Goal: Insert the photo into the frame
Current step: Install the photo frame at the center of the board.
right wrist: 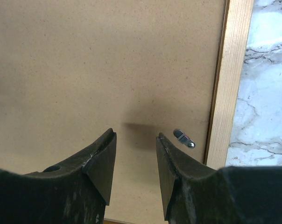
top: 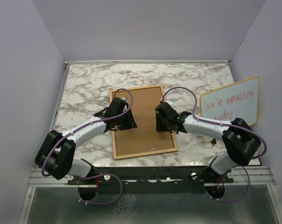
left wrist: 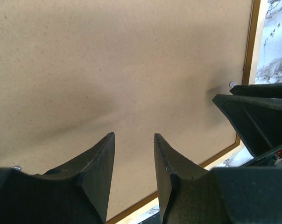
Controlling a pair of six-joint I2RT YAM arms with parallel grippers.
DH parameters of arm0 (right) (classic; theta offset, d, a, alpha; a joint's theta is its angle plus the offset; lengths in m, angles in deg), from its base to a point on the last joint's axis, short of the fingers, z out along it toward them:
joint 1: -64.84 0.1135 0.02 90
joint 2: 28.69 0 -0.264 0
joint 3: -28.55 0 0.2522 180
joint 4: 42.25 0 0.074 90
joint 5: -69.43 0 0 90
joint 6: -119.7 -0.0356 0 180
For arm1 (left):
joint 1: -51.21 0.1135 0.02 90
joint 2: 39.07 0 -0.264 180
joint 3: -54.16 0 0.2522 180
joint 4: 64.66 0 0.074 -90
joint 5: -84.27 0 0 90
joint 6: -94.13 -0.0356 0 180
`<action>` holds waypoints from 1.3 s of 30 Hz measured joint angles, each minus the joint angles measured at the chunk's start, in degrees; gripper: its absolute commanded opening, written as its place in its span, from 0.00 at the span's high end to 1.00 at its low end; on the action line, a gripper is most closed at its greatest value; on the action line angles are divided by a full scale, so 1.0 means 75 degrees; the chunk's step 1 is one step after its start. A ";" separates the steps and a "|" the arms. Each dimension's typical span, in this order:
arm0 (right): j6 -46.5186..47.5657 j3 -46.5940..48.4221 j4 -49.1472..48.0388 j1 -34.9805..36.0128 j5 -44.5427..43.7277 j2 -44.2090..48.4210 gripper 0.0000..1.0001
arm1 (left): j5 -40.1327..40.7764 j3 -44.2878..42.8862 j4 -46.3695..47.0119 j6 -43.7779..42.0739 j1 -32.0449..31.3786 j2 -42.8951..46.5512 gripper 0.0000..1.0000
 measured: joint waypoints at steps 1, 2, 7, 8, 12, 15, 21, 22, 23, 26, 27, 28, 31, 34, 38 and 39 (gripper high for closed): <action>0.0009 0.0000 0.0000 0.0000 0.0000 0.0000 0.56 | 0.0032 0.0052 0.0073 0.0038 -0.0087 -0.0026 0.60; 0.0023 0.0006 0.0003 0.0000 0.0000 -0.0012 0.56 | 0.0044 0.0082 0.0096 0.0064 -0.0128 -0.0035 0.60; 0.0038 0.0050 0.0099 0.0000 -0.0003 -0.0286 0.56 | 0.0195 0.0289 0.0227 0.0134 -0.0207 -0.0035 0.60; 0.0038 0.0061 0.0099 0.0000 -0.0003 -0.0315 0.56 | 0.0221 0.0323 0.0224 0.0149 -0.0210 -0.0035 0.60; 0.0038 0.0076 0.0114 -0.0012 -0.0003 -0.0318 0.56 | 0.0326 0.0443 0.0242 0.0184 -0.0210 -0.0035 0.61; 0.0035 0.0076 0.0114 -0.0015 -0.0003 -0.0318 0.56 | 0.0399 0.0516 0.0254 0.0210 -0.0210 -0.0035 0.61; -0.0003 0.0073 0.0175 -0.0064 -0.0096 -0.0318 0.56 | 0.0551 0.0548 0.0248 0.0233 -0.0210 -0.0035 0.63; -0.0006 0.0076 0.0189 -0.0067 -0.0119 -0.0318 0.56 | 0.0589 0.0548 0.0245 0.0233 -0.0210 -0.0035 0.63; -0.0009 0.0076 0.0198 -0.0073 -0.0134 -0.0318 0.56 | 0.0632 0.0548 0.0239 0.0233 -0.0210 -0.0038 0.63; -0.0035 0.0076 0.0248 -0.0111 -0.0210 -0.0318 0.56 | 0.0708 0.0548 0.0210 0.0233 -0.0210 -0.0058 0.64; -0.0038 0.0082 0.0280 -0.0128 -0.0248 -0.0318 0.56 | 0.0714 0.0548 0.0204 0.0230 -0.0210 -0.0070 0.64; -0.0050 0.0087 0.0306 -0.0143 -0.0280 -0.0318 0.56 | 0.0726 0.0548 0.0198 0.0233 -0.0210 -0.0082 0.64; -0.0131 0.0143 0.0414 -0.0181 -0.0353 -0.0347 0.56 | 0.0769 0.0548 0.0178 0.0233 -0.0210 -0.0125 0.64; -0.0201 0.0251 0.0548 -0.0198 -0.0367 -0.0420 0.56 | 0.0801 0.0548 0.0154 0.0230 -0.0210 -0.0160 0.64; -0.0259 0.0329 0.0641 -0.0198 -0.0399 -0.0481 0.56 | 0.0833 0.0542 0.0143 0.0230 -0.0210 -0.0181 0.64; -0.0277 0.0344 0.0662 -0.0198 -0.0405 -0.0490 0.56 | 0.0839 0.0539 0.0143 0.0230 -0.0210 -0.0187 0.64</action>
